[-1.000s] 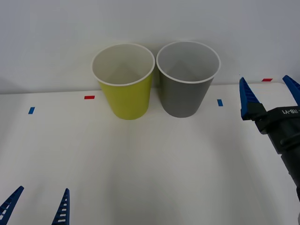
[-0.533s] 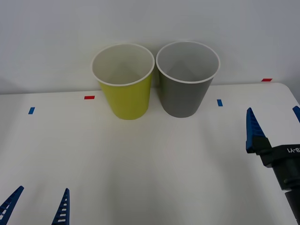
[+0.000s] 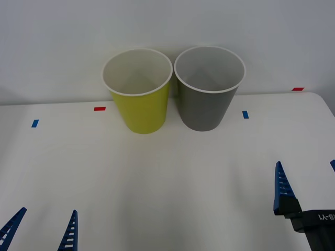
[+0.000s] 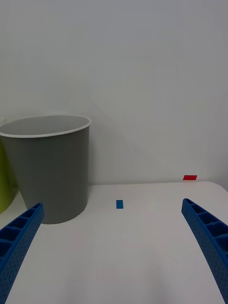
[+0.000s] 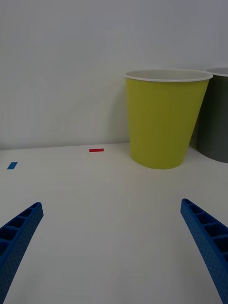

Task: Put cans in the gray bin and PET bottles in the light green bin.

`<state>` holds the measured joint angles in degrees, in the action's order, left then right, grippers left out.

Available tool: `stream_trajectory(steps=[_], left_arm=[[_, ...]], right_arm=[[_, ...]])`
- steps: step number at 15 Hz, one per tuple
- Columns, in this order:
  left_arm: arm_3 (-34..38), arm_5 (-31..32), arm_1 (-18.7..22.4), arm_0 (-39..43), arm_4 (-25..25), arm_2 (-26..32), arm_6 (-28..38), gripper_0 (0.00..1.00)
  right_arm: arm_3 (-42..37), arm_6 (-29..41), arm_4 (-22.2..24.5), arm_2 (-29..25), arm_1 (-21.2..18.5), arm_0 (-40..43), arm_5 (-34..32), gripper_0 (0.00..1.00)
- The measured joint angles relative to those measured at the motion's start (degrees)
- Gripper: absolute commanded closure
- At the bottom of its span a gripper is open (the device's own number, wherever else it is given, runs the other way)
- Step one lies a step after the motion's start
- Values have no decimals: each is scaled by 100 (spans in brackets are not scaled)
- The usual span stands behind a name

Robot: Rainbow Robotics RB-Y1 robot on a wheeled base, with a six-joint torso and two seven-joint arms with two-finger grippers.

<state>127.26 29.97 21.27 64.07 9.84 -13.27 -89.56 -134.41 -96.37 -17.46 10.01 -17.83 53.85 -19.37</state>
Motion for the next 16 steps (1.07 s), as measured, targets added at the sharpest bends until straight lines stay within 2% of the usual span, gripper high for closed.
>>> stream_trajectory(steps=[7,16], left_arm=[[0,0,0,0,0,0,0,0],[0,0,0,0,0,0,0,0]], right_arm=[[2,73,80,467,7,602,-145,0],[3,83,163,599,-79,811,-164,0]])
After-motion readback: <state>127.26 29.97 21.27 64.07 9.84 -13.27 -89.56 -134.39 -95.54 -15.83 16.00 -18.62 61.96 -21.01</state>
